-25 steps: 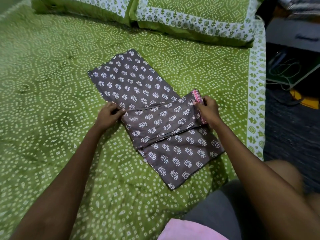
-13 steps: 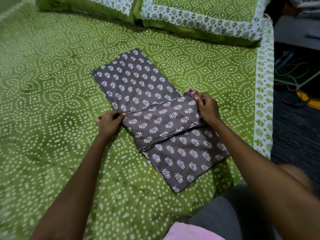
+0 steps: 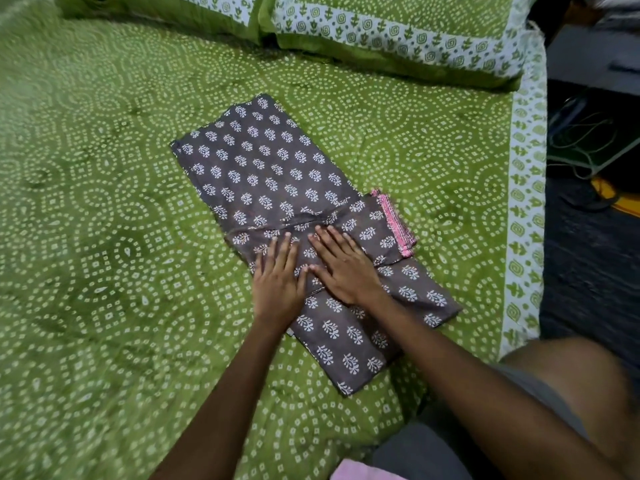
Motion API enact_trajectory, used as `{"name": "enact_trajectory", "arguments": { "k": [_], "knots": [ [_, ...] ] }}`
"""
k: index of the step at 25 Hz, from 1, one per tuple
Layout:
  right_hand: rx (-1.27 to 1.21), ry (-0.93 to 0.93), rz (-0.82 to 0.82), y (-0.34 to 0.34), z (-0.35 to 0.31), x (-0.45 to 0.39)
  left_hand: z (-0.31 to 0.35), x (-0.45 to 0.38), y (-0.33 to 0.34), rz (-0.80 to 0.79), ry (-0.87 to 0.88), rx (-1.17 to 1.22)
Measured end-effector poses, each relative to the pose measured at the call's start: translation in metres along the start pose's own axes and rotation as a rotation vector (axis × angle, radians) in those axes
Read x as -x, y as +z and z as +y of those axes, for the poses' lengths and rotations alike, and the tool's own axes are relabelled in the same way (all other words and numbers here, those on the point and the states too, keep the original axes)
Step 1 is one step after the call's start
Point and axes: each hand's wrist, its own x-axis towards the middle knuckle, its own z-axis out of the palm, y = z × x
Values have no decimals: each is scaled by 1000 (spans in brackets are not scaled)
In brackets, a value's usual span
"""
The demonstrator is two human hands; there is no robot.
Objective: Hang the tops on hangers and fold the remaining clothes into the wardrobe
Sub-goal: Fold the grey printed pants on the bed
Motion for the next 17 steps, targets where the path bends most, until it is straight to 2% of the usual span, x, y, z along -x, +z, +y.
{"name": "enact_trajectory", "arguments": {
  "k": [4, 8, 10, 13, 17],
  "knots": [
    [5, 220, 39, -13, 55, -26, -6, -1, -1, -36, -63, -138],
    [-13, 372, 60, -27, 74, -36, 2, -4, -5, -36, -134, -203],
    [-88, 515, 154, -34, 71, -30, 2, -2, -4, -37, -149, -197],
    [-141, 719, 380, -45, 76, -13, 3, 0, -6, -24, -156, -184],
    [-512, 860, 366, -63, 91, -2, 5, 3, -7, -5, -163, -138]
  ]
}}
